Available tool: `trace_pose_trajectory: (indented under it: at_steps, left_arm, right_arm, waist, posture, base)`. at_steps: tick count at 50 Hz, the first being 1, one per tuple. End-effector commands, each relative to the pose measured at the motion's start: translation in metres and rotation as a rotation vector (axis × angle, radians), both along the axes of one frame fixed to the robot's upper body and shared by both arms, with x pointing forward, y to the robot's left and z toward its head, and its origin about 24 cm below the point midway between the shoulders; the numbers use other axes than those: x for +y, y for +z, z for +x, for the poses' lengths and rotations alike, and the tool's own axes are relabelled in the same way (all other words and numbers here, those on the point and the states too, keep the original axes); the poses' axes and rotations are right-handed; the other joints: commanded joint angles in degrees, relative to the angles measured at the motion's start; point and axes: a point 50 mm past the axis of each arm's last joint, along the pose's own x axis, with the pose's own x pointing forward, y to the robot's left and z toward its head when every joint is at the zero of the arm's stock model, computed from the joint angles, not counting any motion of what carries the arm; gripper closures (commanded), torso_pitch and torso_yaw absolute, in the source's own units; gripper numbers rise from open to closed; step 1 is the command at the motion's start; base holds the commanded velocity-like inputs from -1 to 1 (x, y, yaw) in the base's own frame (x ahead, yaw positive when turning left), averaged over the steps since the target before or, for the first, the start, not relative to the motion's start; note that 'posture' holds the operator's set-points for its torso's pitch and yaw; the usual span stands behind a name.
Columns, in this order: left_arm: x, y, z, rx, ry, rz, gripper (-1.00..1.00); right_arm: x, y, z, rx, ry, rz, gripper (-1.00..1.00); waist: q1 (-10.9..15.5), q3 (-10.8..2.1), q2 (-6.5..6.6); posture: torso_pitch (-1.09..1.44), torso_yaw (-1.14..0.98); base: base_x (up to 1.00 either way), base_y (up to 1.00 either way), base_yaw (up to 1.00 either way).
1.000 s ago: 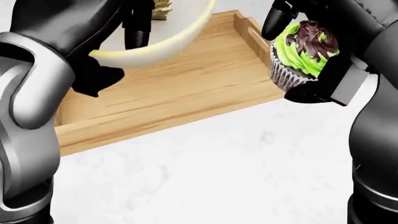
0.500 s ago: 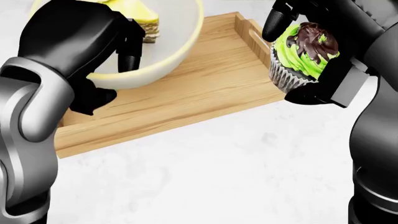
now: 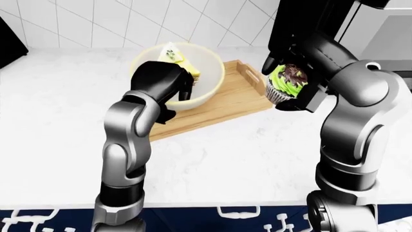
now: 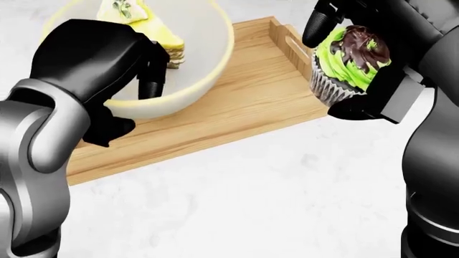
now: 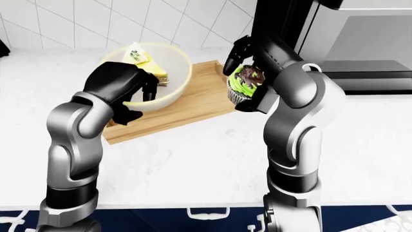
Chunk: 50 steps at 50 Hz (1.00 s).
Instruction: Pick up the bowl with cake and place it on the tray. Pick up the cupcake and place it on the tray.
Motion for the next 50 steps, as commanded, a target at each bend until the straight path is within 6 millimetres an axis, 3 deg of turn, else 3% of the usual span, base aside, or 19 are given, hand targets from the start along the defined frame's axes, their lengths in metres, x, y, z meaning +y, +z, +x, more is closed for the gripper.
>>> trace_pose_trajectory:
  at_steps: [1,10,13,25,29,30,37,50]
  left_arm:
    - [0.001,0.016,-0.005,-0.096,0.002,-0.019,1.0]
    - [0.0,0.013,-0.006,-0.084,0.004,-0.018,0.98]
    - [0.001,0.011,-0.007,-0.076,0.005,-0.017,0.77]
    - [0.001,0.009,-0.008,-0.063,0.007,-0.014,0.6]
    - [0.0,0.009,-0.008,-0.059,0.007,-0.015,0.49]
    - [0.0,0.009,-0.008,-0.058,0.008,-0.013,0.36]
    - [0.0,0.008,-0.01,-0.054,0.006,-0.011,0.34]
    - [0.007,0.004,-0.022,-0.043,0.024,-0.006,0.07]
  right_arm:
    - [0.0,0.015,-0.007,-0.085,-0.007,-0.01,1.0]
    - [0.0,0.015,-0.008,-0.086,-0.009,-0.007,1.0]
    - [0.0,0.015,-0.008,-0.086,-0.008,-0.006,1.0]
    - [-0.001,0.016,-0.007,-0.087,-0.01,-0.003,1.0]
    - [-0.001,0.017,-0.008,-0.087,-0.01,-0.002,1.0]
    - [-0.001,0.016,-0.007,-0.086,-0.01,-0.002,1.0]
    - [-0.002,0.017,-0.009,-0.088,-0.011,0.0,1.0]
    - [-0.002,0.019,-0.009,-0.088,-0.009,0.002,1.0]
  waist:
    - [0.1,-1.35,-0.23]
    - [0.0,-1.4,-0.16]
    - [0.0,-1.4,-0.13]
    - [0.0,-1.42,-0.05]
    - [0.0,-1.35,-0.07]
    - [0.0,-1.33,-0.08]
    - [0.1,-1.25,-0.18]
    - [0.1,-1.21,-0.08]
  posture:
    - [0.0,0.0]
    - [0.0,0.0]
    - [0.0,0.0]
    - [0.0,0.0]
    - [0.0,0.0]
    - [0.0,0.0]
    - [0.0,0.0]
    - [0.0,0.0]
  base:
    - [0.0,0.0,0.0]
    - [0.0,0.0,0.0]
    - [0.0,0.0,0.0]
    - [0.0,0.0,0.0]
    - [0.0,0.0,0.0]
    - [0.0,0.0,0.0]
    - [0.0,0.0,0.0]
    - [0.0,0.0,0.0]
